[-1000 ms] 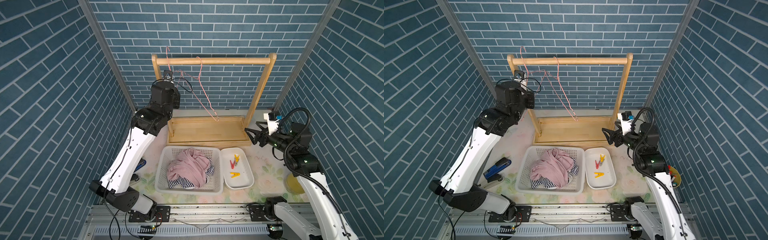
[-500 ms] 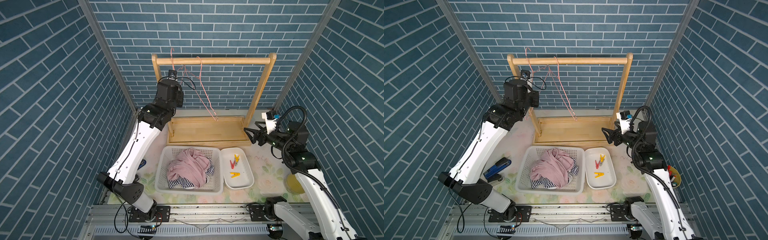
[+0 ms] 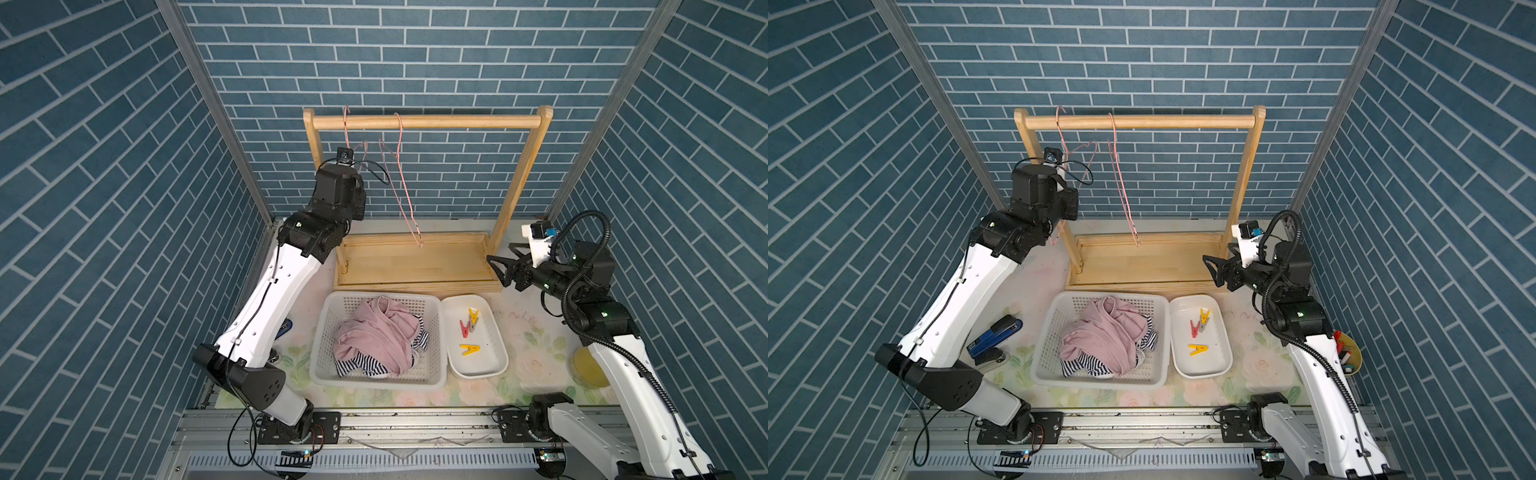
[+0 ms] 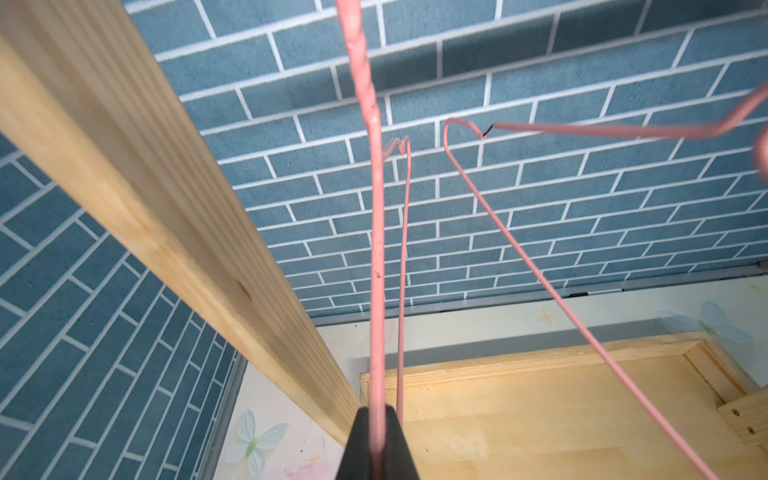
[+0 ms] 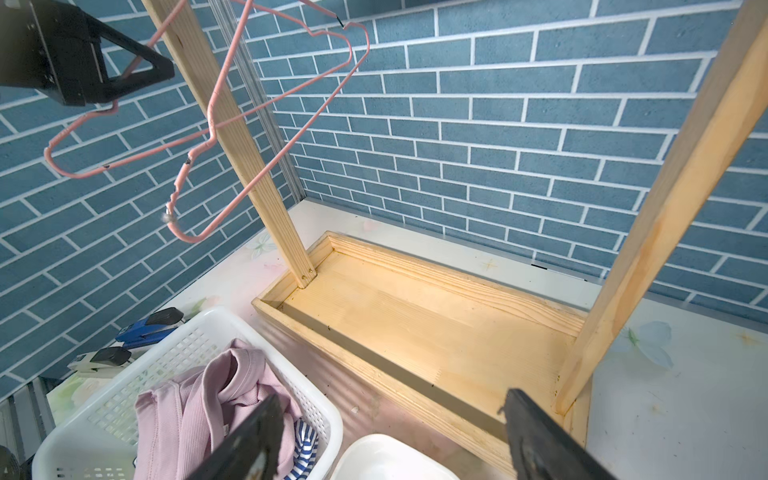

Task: Remove the clothespins securing tank tops to the hanger
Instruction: Place the hanger on the clothesline, then reset both arms

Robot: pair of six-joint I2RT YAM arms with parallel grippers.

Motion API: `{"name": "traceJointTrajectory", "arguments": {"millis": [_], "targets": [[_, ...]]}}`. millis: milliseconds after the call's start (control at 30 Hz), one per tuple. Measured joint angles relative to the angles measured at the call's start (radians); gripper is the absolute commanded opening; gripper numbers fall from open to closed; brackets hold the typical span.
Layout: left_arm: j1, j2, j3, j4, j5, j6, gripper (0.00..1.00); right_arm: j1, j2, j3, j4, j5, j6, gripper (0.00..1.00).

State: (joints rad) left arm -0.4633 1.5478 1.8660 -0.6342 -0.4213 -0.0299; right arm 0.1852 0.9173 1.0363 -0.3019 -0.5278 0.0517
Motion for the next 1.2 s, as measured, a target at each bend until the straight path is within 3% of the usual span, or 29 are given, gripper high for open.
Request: {"name": "traceJointTrajectory", "arguments": {"millis": [200, 233, 367, 633, 700, 767, 967, 1200], "targets": [[0.000, -0.001, -0.024, 0.003, 0.014, -0.011, 0.01, 0.000, 0.000, 0.000, 0.000, 0.000, 0.000, 0.84], [0.000, -0.003, -0.025, 0.003, 0.017, -0.012, 0.06, 0.000, 0.000, 0.000, 0.000, 0.000, 0.000, 0.83], [0.000, -0.025, -0.048, 0.010, 0.035, -0.018, 0.52, 0.000, 0.000, 0.000, 0.000, 0.000, 0.000, 0.83], [0.001, -0.118, -0.120, 0.042, 0.060, -0.033, 0.98, 0.000, -0.001, -0.006, 0.000, 0.000, 0.000, 0.84], [0.001, -0.165, -0.167, 0.064, 0.064, -0.040, 0.99, 0.000, -0.001, -0.006, 0.000, 0.000, 0.000, 0.85], [0.001, -0.209, -0.207, 0.085, 0.068, -0.042, 0.99, 0.000, -0.001, -0.006, -0.001, 0.000, 0.008, 0.99], [0.001, -0.299, -0.264, 0.132, 0.074, -0.031, 0.99, 0.000, -0.001, -0.014, 0.003, 0.009, 0.004, 0.99], [0.001, -0.470, -0.441, 0.219, 0.082, -0.014, 0.99, 0.000, 0.000, -0.031, 0.016, 0.040, 0.005, 0.99]]}}
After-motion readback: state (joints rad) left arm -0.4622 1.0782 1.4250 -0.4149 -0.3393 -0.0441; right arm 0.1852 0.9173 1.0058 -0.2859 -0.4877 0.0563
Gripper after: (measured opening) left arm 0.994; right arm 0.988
